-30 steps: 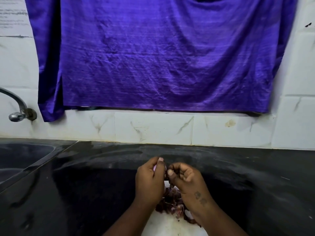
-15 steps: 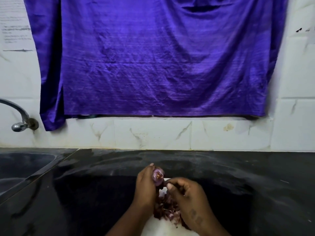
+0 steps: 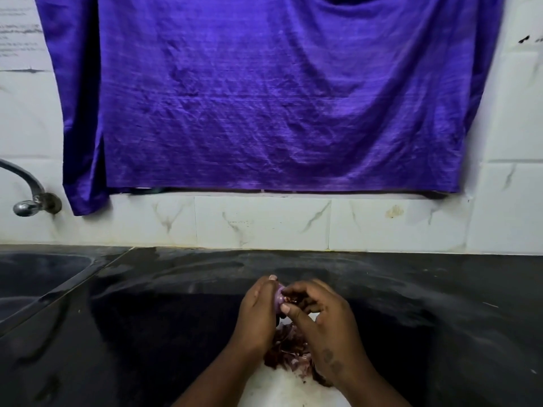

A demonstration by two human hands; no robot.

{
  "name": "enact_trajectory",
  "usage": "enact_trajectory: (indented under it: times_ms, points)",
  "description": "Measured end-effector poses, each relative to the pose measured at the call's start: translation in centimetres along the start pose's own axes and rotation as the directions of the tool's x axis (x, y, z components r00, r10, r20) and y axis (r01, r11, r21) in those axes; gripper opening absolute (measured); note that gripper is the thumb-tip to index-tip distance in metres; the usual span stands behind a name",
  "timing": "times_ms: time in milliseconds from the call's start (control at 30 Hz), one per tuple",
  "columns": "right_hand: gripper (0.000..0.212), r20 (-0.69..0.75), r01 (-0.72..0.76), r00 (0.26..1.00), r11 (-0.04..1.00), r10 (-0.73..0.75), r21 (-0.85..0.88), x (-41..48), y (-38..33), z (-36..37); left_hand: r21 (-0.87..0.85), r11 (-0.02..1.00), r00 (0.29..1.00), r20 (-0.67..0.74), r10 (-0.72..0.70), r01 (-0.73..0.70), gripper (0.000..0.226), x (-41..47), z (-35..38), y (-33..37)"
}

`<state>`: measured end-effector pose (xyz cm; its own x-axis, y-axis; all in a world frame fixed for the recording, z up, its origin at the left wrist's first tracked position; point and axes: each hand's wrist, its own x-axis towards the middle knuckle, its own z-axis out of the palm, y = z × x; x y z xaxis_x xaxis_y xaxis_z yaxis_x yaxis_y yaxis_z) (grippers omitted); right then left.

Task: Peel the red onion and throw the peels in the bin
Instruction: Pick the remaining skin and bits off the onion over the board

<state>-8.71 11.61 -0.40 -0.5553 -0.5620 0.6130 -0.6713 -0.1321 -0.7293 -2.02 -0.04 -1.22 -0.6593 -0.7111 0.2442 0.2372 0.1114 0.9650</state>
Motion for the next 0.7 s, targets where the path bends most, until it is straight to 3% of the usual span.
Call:
enact_trajectory:
  times_ms: [167, 400, 500, 700]
  points:
    - [0.020, -0.004, -0.017, 1.000, 0.999, 0.017, -0.029, 0.2, 0.2, 0.0, 0.120, 0.990, 0.998, -0.003, 0.070, -0.069, 0.041, -0.4, 0.1, 0.3]
    - [0.016, -0.040, -0.180, 0.981, 0.964, 0.192, 0.193, 0.1, 0.2, 0.7, 0.278, 0.949, 0.982, -0.067, 0.176, -0.151, 0.043, -0.2, -0.1, 0.1]
    - [0.016, -0.063, -0.179, 0.981, 0.980, 0.185, 0.085, 0.2, 0.8, 0.7, 0.362, 0.915, 0.965, -0.114, 0.235, -0.179, 0.042, -0.2, -0.3, 0.2]
    - [0.009, 0.144, -0.115, 0.980, 0.981, 0.138, -0.157, 0.0, 1.0, 0.2, 0.463, 0.852, 0.953, -0.045, 0.299, -0.245, 0.054, -0.5, -0.6, 0.5]
